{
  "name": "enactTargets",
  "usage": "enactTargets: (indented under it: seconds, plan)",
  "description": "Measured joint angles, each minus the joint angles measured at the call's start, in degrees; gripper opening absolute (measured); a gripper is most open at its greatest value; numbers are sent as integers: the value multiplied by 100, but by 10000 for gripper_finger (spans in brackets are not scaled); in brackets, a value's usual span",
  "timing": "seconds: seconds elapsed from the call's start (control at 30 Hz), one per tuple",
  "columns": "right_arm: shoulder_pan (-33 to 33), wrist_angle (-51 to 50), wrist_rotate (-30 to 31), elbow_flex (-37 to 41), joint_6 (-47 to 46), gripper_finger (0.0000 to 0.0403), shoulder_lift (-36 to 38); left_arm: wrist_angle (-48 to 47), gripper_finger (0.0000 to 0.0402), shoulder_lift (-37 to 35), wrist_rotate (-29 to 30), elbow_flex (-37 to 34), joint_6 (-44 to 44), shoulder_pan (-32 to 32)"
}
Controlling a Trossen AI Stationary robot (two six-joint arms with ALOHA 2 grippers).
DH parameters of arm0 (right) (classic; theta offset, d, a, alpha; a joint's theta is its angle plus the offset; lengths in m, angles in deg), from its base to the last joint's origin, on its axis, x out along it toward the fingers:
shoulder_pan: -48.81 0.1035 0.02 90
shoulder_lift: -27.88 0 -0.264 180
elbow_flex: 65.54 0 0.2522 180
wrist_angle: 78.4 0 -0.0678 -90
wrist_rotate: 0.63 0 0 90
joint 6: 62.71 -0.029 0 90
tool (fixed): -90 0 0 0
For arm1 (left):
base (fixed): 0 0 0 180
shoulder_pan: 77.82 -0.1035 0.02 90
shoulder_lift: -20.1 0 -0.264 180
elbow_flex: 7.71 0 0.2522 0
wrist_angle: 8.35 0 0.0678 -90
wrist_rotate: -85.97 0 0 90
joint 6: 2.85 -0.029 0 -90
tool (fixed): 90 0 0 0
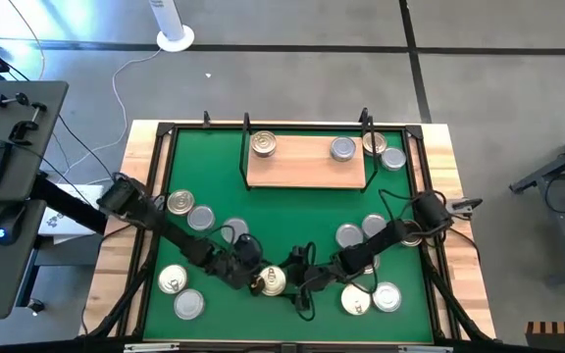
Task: Stack canned seafood by type on shelf
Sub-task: Put the blue/pink tuna can on the shelf
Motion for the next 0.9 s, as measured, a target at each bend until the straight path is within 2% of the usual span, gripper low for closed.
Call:
enactTargets:
  seconds: [0.1,0.23,0.33,0.47,0.57,0.73,0.9]
  plan:
    - [26,183,143,-2,-116,374,-121,412,0,173,-104,0,-203,-100]
    - [100,85,289,-17,-278,366,-130,228,0,28,-158,21,-420,-152]
    - [235,-124,594,-18,-376,354,-68,-45,0,-353,-157,35,-529,-131]
    - [431,-876,1280,-1,-665,339,9,-504,0,-912,-204,61,-551,-7]
    - [520,-1295,1534,0,-955,330,118,-881,0,-1265,-217,57,-569,175]
    - [560,-1511,1480,-2,-1081,325,154,-1731,0,-1604,-40,52,-212,489]
    - [460,-1412,1033,-3,-715,325,161,-2456,0,-1766,99,52,302,701]
